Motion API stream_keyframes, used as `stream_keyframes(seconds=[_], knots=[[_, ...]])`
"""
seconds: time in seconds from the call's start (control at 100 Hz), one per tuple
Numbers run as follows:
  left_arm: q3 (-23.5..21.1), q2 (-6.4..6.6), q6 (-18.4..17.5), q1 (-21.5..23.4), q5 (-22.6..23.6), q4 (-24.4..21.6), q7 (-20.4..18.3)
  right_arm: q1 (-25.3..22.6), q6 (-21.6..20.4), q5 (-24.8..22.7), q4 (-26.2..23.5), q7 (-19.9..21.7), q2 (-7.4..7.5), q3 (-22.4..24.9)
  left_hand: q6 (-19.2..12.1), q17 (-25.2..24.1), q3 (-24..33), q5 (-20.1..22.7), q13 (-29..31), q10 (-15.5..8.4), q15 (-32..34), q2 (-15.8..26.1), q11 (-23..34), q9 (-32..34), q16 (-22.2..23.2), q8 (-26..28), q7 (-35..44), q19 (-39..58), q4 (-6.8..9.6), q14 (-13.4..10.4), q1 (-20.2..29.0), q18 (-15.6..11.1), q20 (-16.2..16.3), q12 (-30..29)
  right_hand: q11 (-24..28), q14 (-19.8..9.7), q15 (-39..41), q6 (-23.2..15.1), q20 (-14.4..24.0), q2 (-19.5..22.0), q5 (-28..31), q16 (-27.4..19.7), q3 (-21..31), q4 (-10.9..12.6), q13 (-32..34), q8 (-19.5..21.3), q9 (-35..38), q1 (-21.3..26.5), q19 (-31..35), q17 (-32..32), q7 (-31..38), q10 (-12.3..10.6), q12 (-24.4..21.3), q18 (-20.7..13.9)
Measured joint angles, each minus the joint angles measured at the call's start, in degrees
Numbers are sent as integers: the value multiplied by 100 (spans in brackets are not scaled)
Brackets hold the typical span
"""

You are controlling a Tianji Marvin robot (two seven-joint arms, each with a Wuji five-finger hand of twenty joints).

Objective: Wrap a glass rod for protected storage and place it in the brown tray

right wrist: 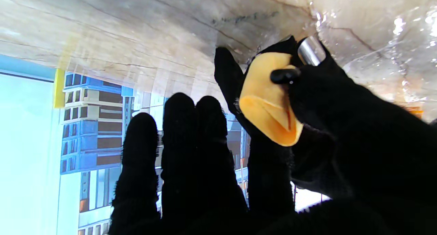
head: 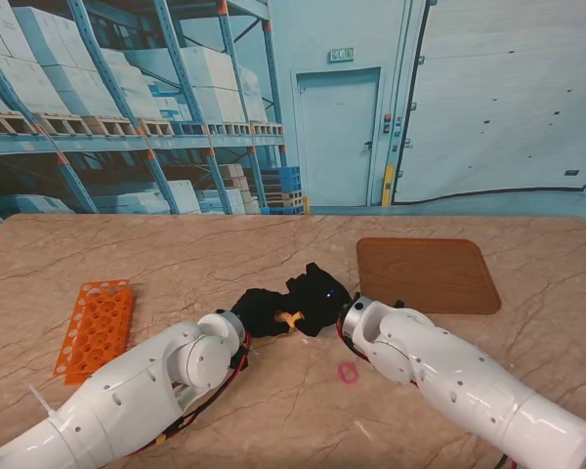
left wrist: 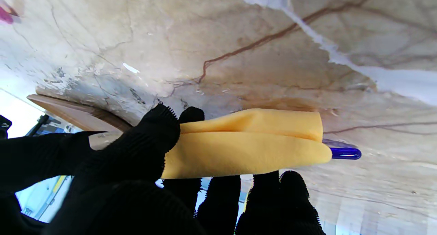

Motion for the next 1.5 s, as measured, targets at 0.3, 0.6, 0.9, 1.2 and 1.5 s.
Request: stream_keyframes(seconds=[0.3,0.6,0.9,1.2,1.5], knots=[[-108,-112,-345,191,-148,157,462,-115,11,-4,-194,81,11,262,586,124,-3100,-132,-96,-339,239,1595,865,-29,-239,1041,950,-335,12,-580,1247,-518,-188,141,0,0,2,-54,-1,0,-27,0,0,0,0,15,0,1,0,-9,-53,0,0,0],[-228,-291,-263,371,-309,164,937,-216,76,-60,-307,101,34,434,762,234,-2954,406,929,-197,319,1508,1777,1254,-286,1486,1124,2841,271,-139,1106,198,1212,598,0,0,2,-67,-1,0,-29,0,0,4,0,26,0,2,1,-71,-63,0,0,0],[-414,-424,-35,497,-725,51,1133,-292,249,-34,-399,126,32,560,862,1755,540,1055,2116,173,458,288,2339,2171,-296,2032,1393,3286,350,-96,-811,854,1482,938,0,0,2,-77,-1,94,-121,1,125,78,0,26,0,2,1,-73,-137,0,0,0],[-554,-452,99,626,-1080,-187,880,-344,302,-48,-433,156,50,639,564,4299,-2343,-1068,3660,182,2060,694,2355,2031,241,2188,1233,4133,450,-61,927,1837,783,942,0,0,2,-72,-1,17,-114,12,79,20,0,26,0,7,1,-78,-48,0,0,0],[-564,-467,212,714,-1330,-214,855,-380,299,-61,-441,178,64,650,-354,5704,-2531,-1462,4809,181,3511,685,2767,2000,934,2546,1069,5979,466,362,1554,1616,443,2096,0,0,2,-184,-1,10,-112,15,62,-3,0,19,0,7,1,-81,-66,0,0,2]])
